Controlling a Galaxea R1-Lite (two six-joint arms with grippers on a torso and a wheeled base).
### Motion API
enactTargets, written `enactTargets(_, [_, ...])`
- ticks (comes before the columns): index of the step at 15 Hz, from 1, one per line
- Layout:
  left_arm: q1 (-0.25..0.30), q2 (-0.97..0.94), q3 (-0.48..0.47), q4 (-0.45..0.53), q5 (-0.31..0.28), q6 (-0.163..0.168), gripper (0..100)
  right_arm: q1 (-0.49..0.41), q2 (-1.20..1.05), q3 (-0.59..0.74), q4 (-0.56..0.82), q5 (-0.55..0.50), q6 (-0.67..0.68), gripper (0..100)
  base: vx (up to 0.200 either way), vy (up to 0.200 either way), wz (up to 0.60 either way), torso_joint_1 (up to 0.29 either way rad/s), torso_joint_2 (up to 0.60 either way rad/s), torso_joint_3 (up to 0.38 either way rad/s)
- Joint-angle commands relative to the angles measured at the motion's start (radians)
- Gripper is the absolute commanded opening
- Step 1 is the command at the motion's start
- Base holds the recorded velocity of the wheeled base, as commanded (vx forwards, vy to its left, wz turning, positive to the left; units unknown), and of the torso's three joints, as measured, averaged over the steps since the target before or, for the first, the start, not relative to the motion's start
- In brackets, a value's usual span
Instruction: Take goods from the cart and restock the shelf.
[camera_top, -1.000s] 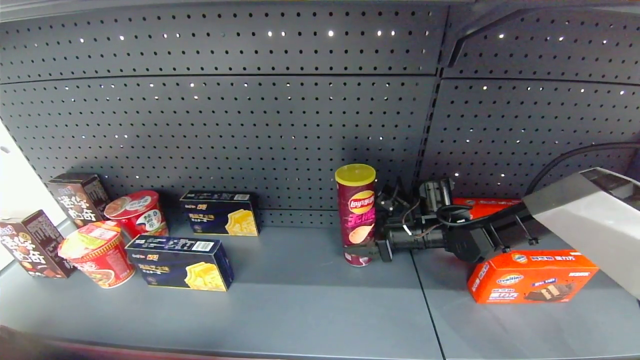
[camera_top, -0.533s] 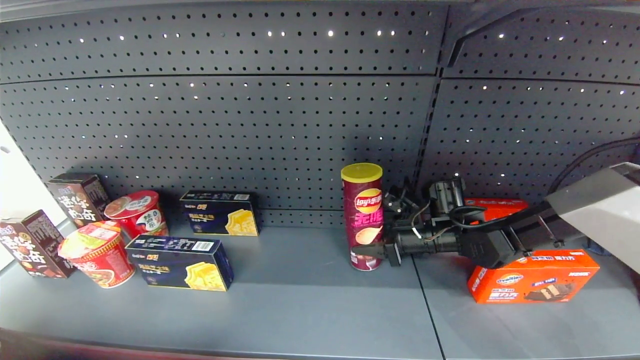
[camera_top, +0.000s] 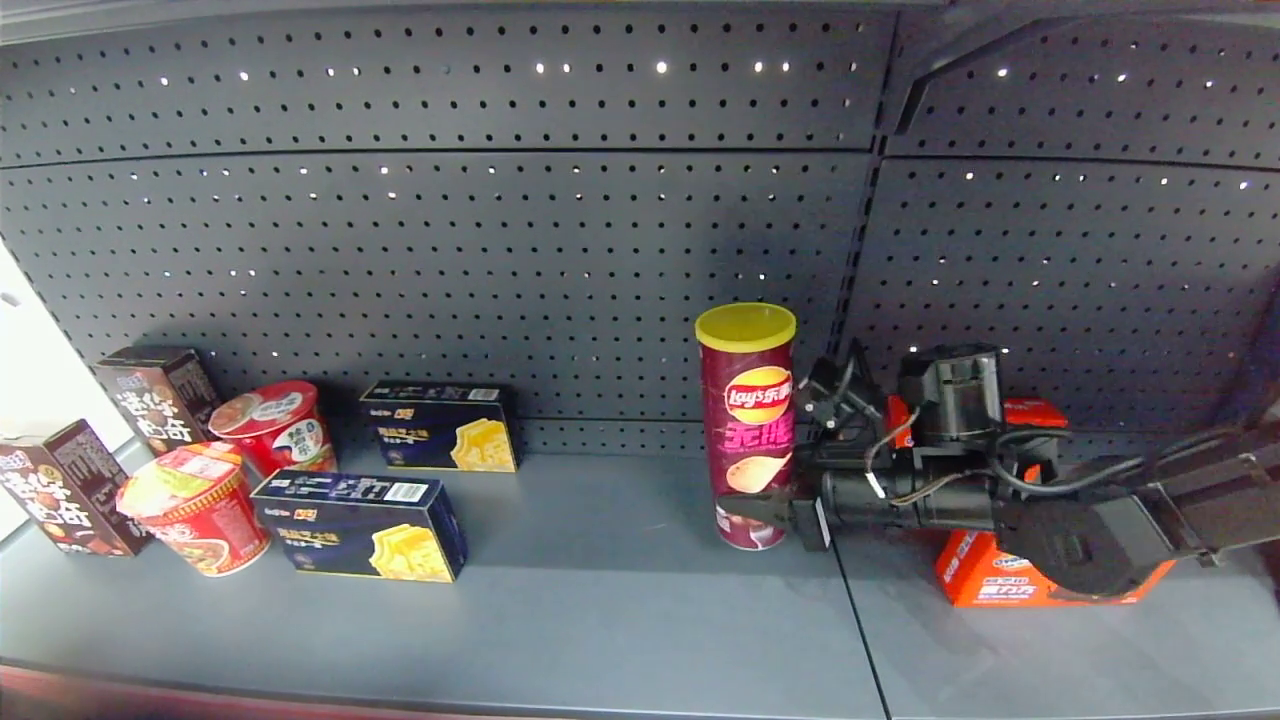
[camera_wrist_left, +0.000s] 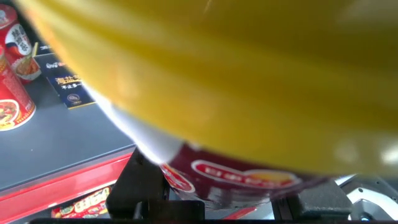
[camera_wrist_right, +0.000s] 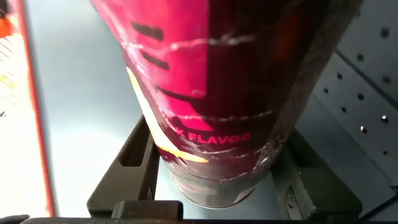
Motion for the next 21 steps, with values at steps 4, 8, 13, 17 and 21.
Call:
enactTargets(4, [0.0, -0.004, 0.001, 0.0, 0.008, 0.0, 0, 0.138, -0.177, 0.234, -0.224, -0.129, 0.163, 0, 0.0, 0.0, 0.0, 0.0, 0.0, 0.0])
enactTargets(8, [0.001, -0.006, 0.004, 0.0, 0.025, 0.0, 0, 0.144, -0.177, 0.401, -0.386, -0.13, 0.168, 0, 0.0, 0.0, 0.0, 0.0, 0.0, 0.0])
enactTargets(13, [0.001, -0.006, 0.021, 0.0, 0.031, 0.0, 0, 0.159, -0.134, 0.57, -0.557, -0.132, 0.165, 0, 0.0, 0.0, 0.0, 0.0, 0.0, 0.0])
enactTargets(17, [0.0, -0.012, 0.03, 0.0, 0.04, 0.0, 0, 0.161, -0.045, 0.595, -0.662, -0.15, 0.165, 0, 0.0, 0.0, 0.0, 0.0, 0.0, 0.0])
enactTargets(21, [0.0, -0.012, 0.029, 0.0, 0.042, 0.0, 0, 0.173, 0.016, 0.585, -0.707, -0.176, 0.168, 0, 0.0, 0.0, 0.0, 0.0, 0.0, 0.0])
